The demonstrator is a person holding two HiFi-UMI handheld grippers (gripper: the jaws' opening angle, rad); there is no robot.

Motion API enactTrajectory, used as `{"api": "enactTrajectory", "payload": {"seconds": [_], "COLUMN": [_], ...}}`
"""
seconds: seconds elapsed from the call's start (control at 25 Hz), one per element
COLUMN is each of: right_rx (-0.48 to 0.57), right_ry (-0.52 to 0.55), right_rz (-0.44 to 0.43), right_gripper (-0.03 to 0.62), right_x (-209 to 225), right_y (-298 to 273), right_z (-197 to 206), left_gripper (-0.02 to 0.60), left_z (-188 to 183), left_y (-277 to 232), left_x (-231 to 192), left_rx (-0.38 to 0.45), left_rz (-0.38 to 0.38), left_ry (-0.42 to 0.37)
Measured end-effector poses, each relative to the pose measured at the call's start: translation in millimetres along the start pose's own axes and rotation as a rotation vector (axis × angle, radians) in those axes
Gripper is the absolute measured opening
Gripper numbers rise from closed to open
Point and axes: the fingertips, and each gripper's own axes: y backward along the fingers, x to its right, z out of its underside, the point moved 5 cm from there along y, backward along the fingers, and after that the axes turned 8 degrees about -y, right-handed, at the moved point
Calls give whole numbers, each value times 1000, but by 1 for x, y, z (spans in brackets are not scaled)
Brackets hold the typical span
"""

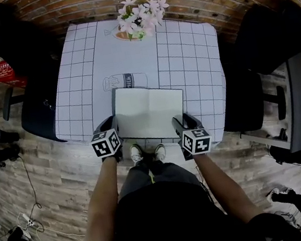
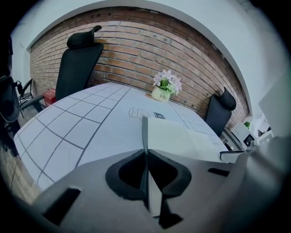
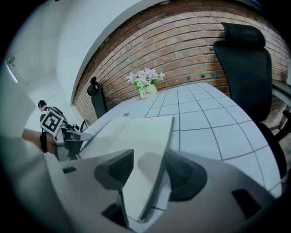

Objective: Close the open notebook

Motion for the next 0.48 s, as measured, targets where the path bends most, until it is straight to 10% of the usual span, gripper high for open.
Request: {"api": "enactTrajectory", "payload": {"seconds": [0.48], "right_rx": [8], "right_ry": [1], "right_rz": [-7], "right_gripper": [213], "right_x": [-1], "right_y": [1], "right_z": [0], "left_gripper": [31], "left_z": [-7], "left_y": [11], "left_x": [8], "left_rx": [52], "left_rz": [70], "left_ry": [-1]}}
